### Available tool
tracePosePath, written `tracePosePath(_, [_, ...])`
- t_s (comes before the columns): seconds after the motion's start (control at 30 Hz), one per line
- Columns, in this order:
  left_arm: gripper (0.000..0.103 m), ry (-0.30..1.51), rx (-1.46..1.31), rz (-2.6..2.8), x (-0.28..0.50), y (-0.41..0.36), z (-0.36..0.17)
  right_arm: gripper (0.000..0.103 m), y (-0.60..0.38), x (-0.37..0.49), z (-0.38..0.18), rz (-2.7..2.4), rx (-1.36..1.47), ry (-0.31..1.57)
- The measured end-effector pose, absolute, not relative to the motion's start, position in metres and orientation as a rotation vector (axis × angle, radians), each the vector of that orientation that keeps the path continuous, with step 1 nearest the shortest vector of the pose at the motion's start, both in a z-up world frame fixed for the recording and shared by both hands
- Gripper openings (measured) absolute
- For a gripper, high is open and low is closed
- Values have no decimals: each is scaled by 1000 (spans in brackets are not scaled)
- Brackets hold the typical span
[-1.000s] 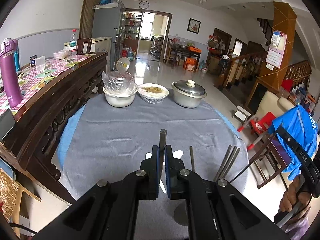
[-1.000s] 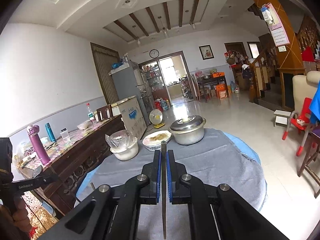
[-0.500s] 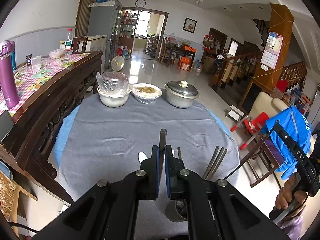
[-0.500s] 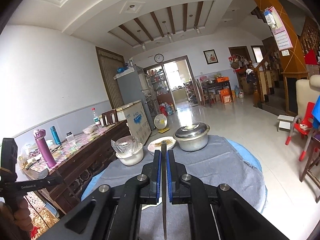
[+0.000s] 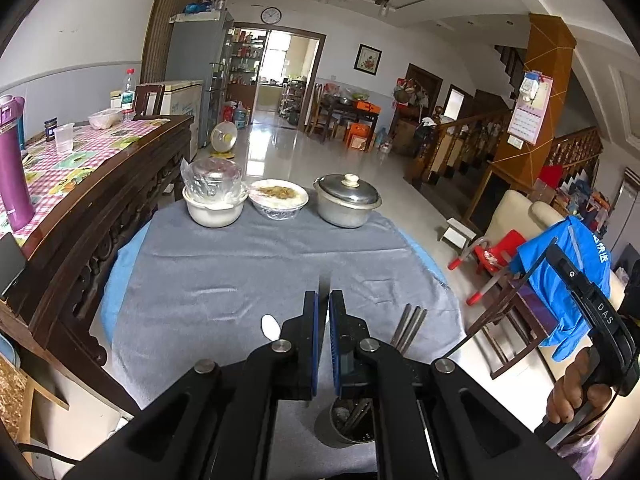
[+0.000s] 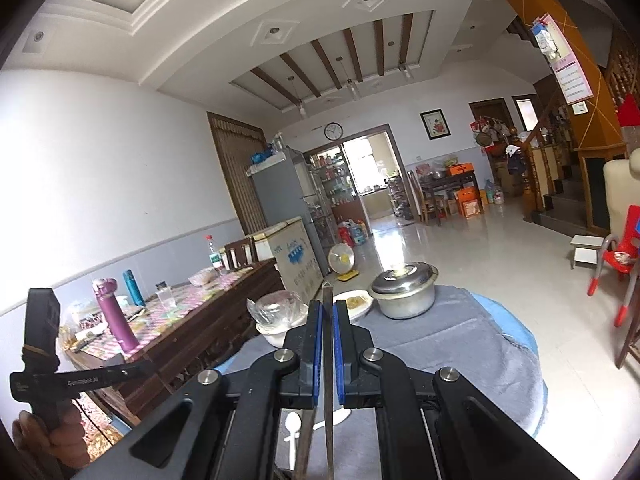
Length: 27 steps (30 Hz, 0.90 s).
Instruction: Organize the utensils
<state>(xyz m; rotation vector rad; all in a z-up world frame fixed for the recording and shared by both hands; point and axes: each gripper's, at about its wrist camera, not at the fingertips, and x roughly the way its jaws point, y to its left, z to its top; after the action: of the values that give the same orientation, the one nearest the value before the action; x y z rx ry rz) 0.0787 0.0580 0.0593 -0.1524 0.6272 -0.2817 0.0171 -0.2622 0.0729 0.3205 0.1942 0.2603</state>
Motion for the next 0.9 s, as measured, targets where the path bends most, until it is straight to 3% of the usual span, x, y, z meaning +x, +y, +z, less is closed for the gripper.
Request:
tracePosePath(0.33, [5, 588, -140, -284, 74, 57, 65, 6, -254, 13, 78, 322, 347, 178])
tracePosePath(0.9, [5, 865, -313, 127, 126, 178, -35, 6, -242, 32, 57, 383, 388, 251])
